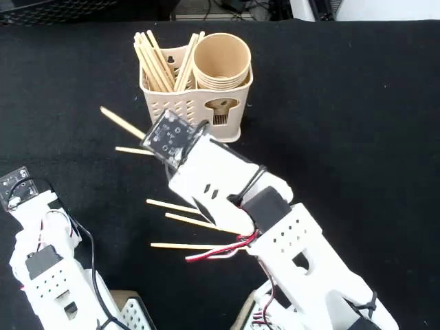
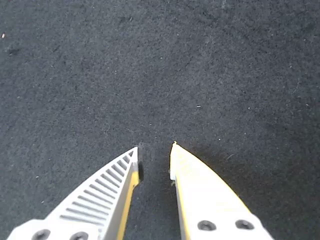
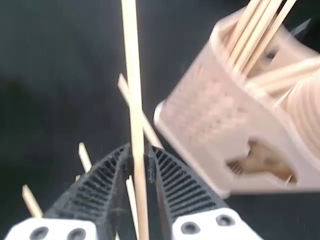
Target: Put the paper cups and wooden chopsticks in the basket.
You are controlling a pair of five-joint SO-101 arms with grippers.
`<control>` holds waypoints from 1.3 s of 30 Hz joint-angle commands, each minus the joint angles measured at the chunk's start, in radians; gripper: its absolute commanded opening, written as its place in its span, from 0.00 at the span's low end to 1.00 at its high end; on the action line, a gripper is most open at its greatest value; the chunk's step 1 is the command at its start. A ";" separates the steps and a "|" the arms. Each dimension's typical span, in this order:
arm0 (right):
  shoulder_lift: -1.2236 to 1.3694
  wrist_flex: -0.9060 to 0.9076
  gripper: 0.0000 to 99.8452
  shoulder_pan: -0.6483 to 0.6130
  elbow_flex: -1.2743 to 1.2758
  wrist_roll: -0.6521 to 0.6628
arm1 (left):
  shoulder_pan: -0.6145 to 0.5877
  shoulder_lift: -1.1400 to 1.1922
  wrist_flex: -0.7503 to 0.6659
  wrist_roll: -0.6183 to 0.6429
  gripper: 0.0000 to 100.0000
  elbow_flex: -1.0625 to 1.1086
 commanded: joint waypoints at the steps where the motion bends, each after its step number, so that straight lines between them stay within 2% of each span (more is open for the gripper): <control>1: -0.015 0.049 0.01 0.011 0.065 0.003 | 0.012 -0.011 -0.014 0.002 0.12 -0.015; 5: -0.013 -0.035 0.02 0.091 0.257 0.009 | 0.012 -0.011 -0.014 0.002 0.12 -0.013; 11: -0.012 -0.092 0.11 0.109 0.478 0.163 | 0.012 -0.011 -0.015 0.002 0.12 -0.013; 20: -0.012 -0.081 0.12 0.216 0.524 0.288 | 0.012 -0.011 -0.012 0.002 0.12 -0.013; 25: -0.012 -0.083 0.23 0.212 0.582 0.307 | 0.012 -0.011 -0.014 0.002 0.12 -0.012; 39: -0.012 0.029 0.19 0.210 0.618 0.396 | 0.012 -0.011 -0.018 0.002 0.12 -0.012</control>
